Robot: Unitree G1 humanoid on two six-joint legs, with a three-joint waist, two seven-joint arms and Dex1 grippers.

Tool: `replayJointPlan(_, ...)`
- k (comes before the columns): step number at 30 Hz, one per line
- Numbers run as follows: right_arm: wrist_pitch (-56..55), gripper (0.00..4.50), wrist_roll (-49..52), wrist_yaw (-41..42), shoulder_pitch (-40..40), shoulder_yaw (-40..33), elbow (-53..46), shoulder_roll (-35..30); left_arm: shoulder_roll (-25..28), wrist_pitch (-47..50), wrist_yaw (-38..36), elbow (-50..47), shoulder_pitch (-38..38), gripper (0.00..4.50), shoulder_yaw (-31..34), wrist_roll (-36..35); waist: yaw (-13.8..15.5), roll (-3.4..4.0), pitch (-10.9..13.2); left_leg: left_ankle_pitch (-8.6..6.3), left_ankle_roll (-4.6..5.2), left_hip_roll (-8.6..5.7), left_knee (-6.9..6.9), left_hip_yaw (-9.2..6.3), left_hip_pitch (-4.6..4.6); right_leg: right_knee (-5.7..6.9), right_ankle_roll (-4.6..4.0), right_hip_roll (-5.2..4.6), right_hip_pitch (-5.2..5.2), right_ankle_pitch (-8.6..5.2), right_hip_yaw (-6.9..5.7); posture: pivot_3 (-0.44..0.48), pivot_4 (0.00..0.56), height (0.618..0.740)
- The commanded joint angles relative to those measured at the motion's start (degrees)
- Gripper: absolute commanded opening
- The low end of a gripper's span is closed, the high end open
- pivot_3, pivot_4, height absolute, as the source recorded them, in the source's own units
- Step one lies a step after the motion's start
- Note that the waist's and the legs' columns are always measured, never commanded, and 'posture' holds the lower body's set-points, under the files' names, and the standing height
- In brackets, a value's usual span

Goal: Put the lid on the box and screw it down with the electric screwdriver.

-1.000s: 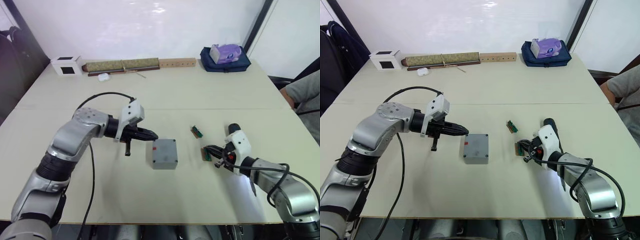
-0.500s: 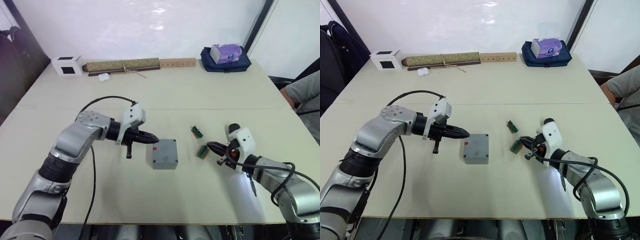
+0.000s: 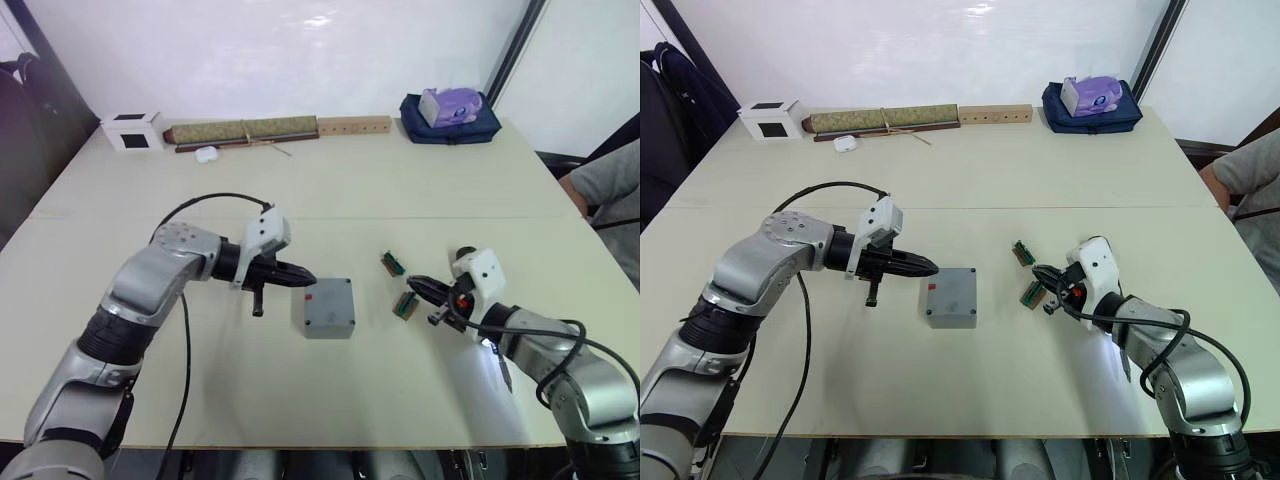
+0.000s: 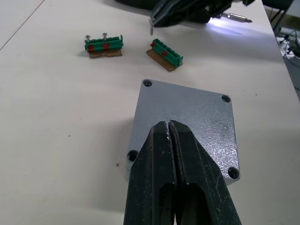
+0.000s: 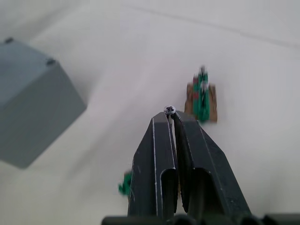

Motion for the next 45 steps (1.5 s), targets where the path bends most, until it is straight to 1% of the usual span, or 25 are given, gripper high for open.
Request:
replayJointPlan(1, 1.6, 0.03, 3.06, -0.46, -5.1, 1.56, -5.66, 0.98, 1.36, 0.28, 0.14, -0.51, 0.53, 0.0, 2.12, -0.84, -0.27, 0.0, 0.0, 0.0, 0.0, 0.0, 0.0, 0.01, 0.0, 0.0, 0.0, 0.0, -0.01, 0.0, 0.01, 0.0, 0.15, 0.74)
replayJointPlan(4, 3.22, 0.03, 3.85, -1.44, -7.73, 4.06, -6.92, 2.61, 2.05, 0.6, 0.59, -0.71, 1.52, 0.0, 2.55, -0.88, -0.22, 0.01, 0.0, 0.0, 0.0, 0.05, -0.01, -0.02, 0.01, 0.02, 0.0, 0.05, -0.02, 0.0, 0.0, 0.0, 0.15, 0.74)
replayJointPlan(8, 3.14, 0.03, 2.76, -1.75, -10.22, 9.25, -5.74, 4.83, 2.0, 1.54, 1.51, -1.27, 2.27, 0.0, 3.49, -1.74, 0.12, 0.0, 0.0, 0.0, 0.0, 0.03, -0.02, -0.03, -0.01, 0.01, -0.04, -0.01, -0.02, -0.02, -0.03, 0.0, 0.15, 0.74)
replayJointPlan(14, 1.73, 0.03, 0.73, -0.84, -11.56, 13.19, -3.06, 5.28, 2.04, 2.02, 2.49, -1.96, 2.84, 0.0, 3.88, -2.39, 0.0, 0.0, 0.01, 0.0, 0.0, -0.02, 0.01, -0.01, -0.02, 0.01, -0.04, -0.05, -0.01, -0.02, -0.03, 0.0, 0.15, 0.74)
replayJointPlan(21, -0.04, 0.03, -1.19, 0.82, -10.34, 13.62, -1.01, 3.81, 2.46, 3.28, 3.54, -4.11, 5.1, 0.0, 4.76, -4.12, -0.12, 0.0, 0.01, 0.0, 0.0, 0.0, 0.0, -0.02, -0.01, 0.01, -0.04, -0.03, -0.02, -0.02, -0.03, 0.0, 0.15, 0.74)
replayJointPlan(27, 0.13, 0.03, -1.0, 1.37, -9.43, 12.9, -1.67, 3.37, 2.36, 3.56, 4.38, -4.84, 5.14, 0.0, 4.51, -4.44, -0.06, 0.0, 0.01, 0.0, 0.0, 0.0, 0.0, -0.02, -0.01, 0.01, -0.04, -0.04, -0.01, -0.02, -0.02, 0.0, 0.15, 0.74)
replayJointPlan(40, 1.03, 0.03, -0.64, 1.1, -9.34, 13.64, -2.26, 4.08, 1.98, 2.27, 3.99, -2.81, 4.27, 0.0, 3.57, -3.65, -0.05, 0.0, 0.01, 0.0, 0.0, 0.0, 0.0, -0.02, -0.01, 0.01, -0.04, -0.03, -0.02, -0.02, -0.03, 0.0, 0.15, 0.74)
replayJointPlan(45, 0.74, 0.03, -1.16, 1.65, -9.05, 13.88, -2.41, 3.32, 1.79, 1.77, 4.01, -2.39, 4.33, 0.0, 3.38, -3.52, -0.06, 0.0, 0.01, 0.0, 0.0, 0.0, 0.0, -0.02, -0.01, 0.01, -0.04, -0.03, -0.02, -0.02, -0.03, 0.0, 0.15, 0.74)
